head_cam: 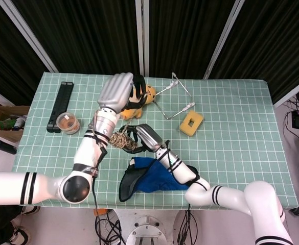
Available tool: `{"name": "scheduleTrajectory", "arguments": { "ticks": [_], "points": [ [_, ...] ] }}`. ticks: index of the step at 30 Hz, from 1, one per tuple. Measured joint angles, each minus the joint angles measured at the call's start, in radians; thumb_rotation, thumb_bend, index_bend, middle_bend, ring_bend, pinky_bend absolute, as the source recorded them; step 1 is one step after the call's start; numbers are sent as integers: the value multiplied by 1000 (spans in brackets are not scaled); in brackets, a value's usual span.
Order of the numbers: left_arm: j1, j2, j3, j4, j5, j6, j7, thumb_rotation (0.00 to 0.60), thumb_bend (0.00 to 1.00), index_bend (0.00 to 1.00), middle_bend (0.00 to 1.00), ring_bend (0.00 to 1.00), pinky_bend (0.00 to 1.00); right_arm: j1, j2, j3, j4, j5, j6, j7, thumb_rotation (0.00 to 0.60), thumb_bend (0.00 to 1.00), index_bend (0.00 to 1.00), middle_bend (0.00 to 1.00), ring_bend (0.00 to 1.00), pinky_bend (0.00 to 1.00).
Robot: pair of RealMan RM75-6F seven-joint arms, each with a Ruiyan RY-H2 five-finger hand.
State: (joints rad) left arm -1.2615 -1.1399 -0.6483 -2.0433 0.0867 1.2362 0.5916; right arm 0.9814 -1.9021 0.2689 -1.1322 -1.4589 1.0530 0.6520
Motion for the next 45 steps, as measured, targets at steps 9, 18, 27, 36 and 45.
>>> {"name": "scheduleTrajectory", "arguments": {
  "ticks": [9, 18, 27, 36, 45],
  "points": [
    [5, 15, -13, 74, -89, -28, -56, 600, 538, 743, 639, 607, 711, -49, 4, -23, -59, -46, 101, 63, 600, 765, 794, 607, 564, 741],
    [-7, 22, -11, 104, -200, -54, -50, 600, 539, 743, 639, 607, 712, -77, -7, -36, -86, -107, 197, 77, 600, 758, 797, 609, 564, 741],
    [8, 60, 44, 155, -286, -147, 3, 600, 540, 742, 639, 607, 712, -109, -10, -28, -103, -124, 274, 92, 600, 753, 798, 609, 564, 741],
    [70, 84, 133, 191, -280, -259, 12, 600, 540, 742, 638, 607, 712, -128, 21, 7, -130, -122, 318, 110, 600, 755, 798, 609, 565, 741],
    [131, 102, 185, 229, -230, -371, -60, 600, 540, 670, 635, 602, 687, -150, 42, 34, -148, -90, 333, 103, 600, 756, 798, 609, 565, 741]
  ]
}}
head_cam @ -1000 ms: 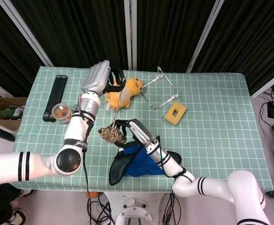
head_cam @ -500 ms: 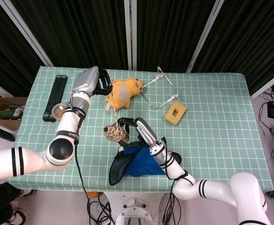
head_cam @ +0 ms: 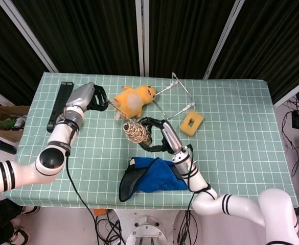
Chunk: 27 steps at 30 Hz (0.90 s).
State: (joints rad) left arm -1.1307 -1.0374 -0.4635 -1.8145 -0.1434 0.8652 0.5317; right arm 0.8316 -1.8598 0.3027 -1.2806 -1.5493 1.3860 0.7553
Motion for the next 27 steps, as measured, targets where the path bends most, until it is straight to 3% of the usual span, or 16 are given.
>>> {"name": "scheduleTrajectory", "arguments": {
  "ticks": [2, 5, 7, 15, 27],
  "points": [
    [12, 9, 5, 3, 14, -31, -16, 600, 522, 530, 619, 595, 666, -1, 5, 13, -3, 16, -7, -1, 600, 756, 798, 609, 564, 741],
    [38, 26, 10, 6, 60, -95, -46, 600, 460, 198, 584, 585, 634, -1, 16, 33, -8, 39, -22, -1, 600, 755, 798, 609, 565, 741],
    [57, 35, 17, 10, 111, -127, -70, 600, 434, 117, 577, 583, 626, 1, 22, 47, -11, 50, -28, -2, 600, 756, 798, 609, 565, 741],
    [123, 64, 44, 16, 277, -164, -196, 600, 336, 45, 496, 536, 587, 5, 42, 88, -21, 81, -38, -16, 600, 756, 798, 609, 564, 741],
    [268, 74, 105, 98, 561, -44, -322, 600, 313, 131, 358, 360, 453, -18, 85, 107, -55, 95, -19, -20, 600, 748, 798, 609, 564, 741]
  ]
}}
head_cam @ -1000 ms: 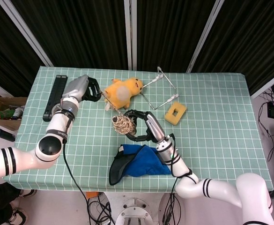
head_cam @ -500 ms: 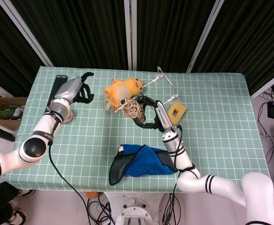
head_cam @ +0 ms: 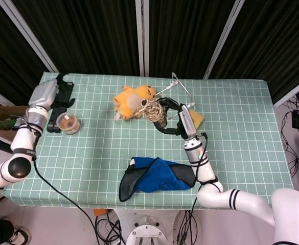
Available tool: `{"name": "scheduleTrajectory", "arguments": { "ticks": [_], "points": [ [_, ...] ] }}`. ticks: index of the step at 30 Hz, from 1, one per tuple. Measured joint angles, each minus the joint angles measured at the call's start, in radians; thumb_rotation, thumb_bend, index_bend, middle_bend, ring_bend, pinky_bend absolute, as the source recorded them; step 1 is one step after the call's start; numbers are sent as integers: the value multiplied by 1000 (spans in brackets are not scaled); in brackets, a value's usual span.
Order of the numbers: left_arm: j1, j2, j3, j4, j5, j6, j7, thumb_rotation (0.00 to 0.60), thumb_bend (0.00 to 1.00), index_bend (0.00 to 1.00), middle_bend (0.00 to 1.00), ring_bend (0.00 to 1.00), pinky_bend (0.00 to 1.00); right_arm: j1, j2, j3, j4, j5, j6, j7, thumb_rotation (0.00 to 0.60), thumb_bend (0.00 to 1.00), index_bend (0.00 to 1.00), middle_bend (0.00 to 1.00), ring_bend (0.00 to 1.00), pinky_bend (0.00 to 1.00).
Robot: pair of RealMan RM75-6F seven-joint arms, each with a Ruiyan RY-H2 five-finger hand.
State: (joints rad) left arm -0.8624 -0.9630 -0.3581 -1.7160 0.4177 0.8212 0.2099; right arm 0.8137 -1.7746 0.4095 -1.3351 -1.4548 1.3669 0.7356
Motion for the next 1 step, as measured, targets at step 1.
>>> {"name": "scheduleTrajectory", "arguments": {
  "ticks": [1],
  "points": [
    [21, -3, 6, 21, 36, 17, -20, 600, 314, 143, 358, 360, 444, -2, 4, 2, -3, 3, 0, 2, 600, 748, 798, 609, 564, 741]
  ]
}}
